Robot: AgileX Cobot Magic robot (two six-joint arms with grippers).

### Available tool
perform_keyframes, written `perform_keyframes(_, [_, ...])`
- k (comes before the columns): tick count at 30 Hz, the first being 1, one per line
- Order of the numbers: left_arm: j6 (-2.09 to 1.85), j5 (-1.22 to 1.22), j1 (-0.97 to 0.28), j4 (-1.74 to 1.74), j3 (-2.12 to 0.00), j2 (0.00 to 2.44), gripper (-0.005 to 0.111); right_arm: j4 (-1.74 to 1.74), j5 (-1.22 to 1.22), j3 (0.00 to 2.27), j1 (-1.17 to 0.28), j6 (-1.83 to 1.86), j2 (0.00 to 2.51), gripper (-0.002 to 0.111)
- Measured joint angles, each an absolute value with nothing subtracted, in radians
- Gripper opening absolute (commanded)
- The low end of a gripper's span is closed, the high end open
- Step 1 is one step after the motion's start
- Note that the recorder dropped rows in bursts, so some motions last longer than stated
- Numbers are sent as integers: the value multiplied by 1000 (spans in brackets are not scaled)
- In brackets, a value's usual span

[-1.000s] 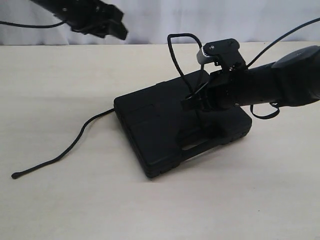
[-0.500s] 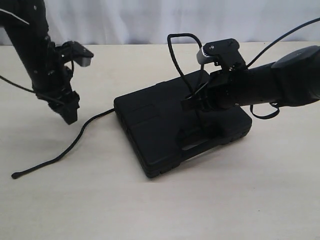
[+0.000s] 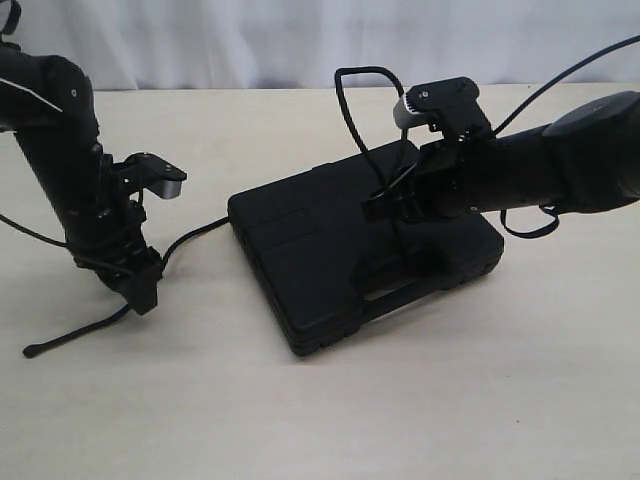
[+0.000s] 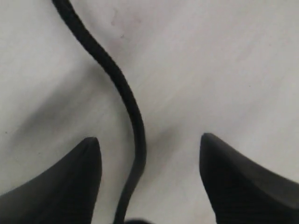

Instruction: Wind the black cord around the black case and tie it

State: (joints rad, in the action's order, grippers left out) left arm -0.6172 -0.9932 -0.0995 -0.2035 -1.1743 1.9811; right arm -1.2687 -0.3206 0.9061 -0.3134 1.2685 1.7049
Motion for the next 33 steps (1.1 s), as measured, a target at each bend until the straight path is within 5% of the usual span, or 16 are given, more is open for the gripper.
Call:
perform_keyframes(5, [-582,-810,-103,-204,-1122,1981,53,-1269,-321,906,-313,1268,1705,4])
perform_keyframes(11, [-555,-707,-146,-131,-1097,1981,0,-1269,-321,906,-313,1268,1705,4])
perform_keyframes(20, [-205,-653,-90,-160,-1385,1982,0,-1269,-321,906,-313,1268,1705,4])
perform_keyframes(33, [-109,-555,-59,-1024,-1458,1983,0,-1269,-390,906,-313,1396,1705,4])
